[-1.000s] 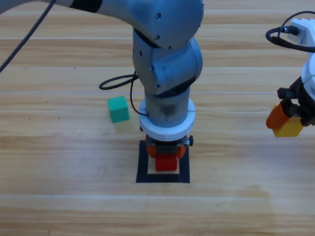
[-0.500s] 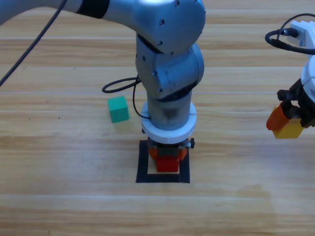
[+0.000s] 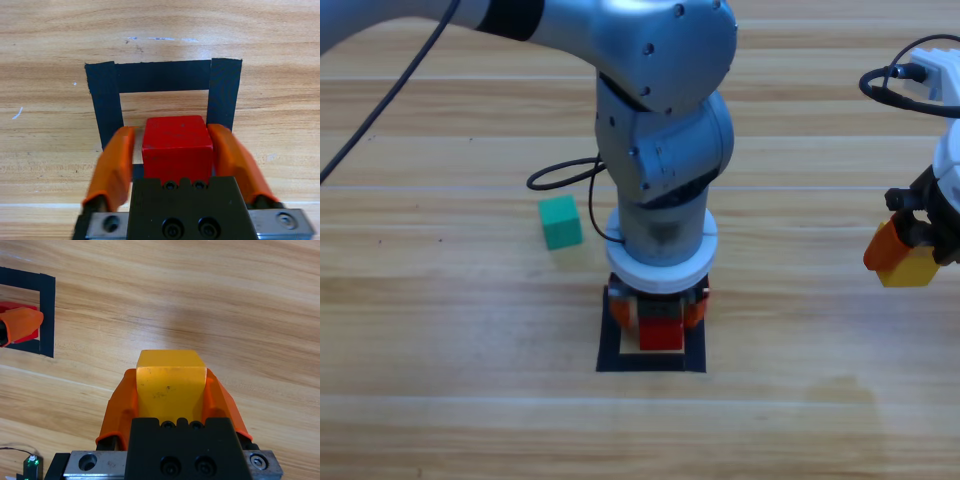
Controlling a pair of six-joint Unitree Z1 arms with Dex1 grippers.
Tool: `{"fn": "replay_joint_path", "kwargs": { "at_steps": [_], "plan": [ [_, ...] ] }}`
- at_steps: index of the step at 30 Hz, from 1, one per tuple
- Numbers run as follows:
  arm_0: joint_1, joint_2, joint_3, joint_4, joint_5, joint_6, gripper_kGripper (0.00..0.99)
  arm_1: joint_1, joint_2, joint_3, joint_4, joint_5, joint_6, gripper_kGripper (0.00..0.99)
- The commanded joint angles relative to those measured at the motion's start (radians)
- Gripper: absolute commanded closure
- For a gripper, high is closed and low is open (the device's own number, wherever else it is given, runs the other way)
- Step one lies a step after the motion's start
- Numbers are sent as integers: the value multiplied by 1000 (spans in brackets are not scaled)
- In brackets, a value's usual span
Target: Stack the blocks in the rectangular block: red at the bottom, yellow in the middle, green on top
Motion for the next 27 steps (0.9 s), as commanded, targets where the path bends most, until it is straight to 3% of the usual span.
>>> {"fn": "replay_joint_path", "kwargs": {
  "at_steps": [1,6,9,12,14,21,24,27],
  "plan": [
    [-13,11,43,-5,20,-2,0,21,63,14,-11,-5,-10,830],
    [-13,-41,33,1,28,-11,0,24,55,13,-11,-12,-10,830],
    [-13,-88,-69,53,39,12,0,51,31,-7,4,-36,3,830],
    [-11,-176,-242,169,92,36,0,78,-2,-39,43,-36,45,830],
    [10,-292,-250,171,131,53,0,112,-5,-82,92,-48,83,830],
    [134,-605,-39,151,264,190,2,224,123,-248,211,-84,267,830],
    [205,-708,122,50,252,314,7,282,232,-360,273,-102,341,830],
    [279,-826,320,-108,188,503,28,334,345,-467,319,-119,388,829]
  ]
}}
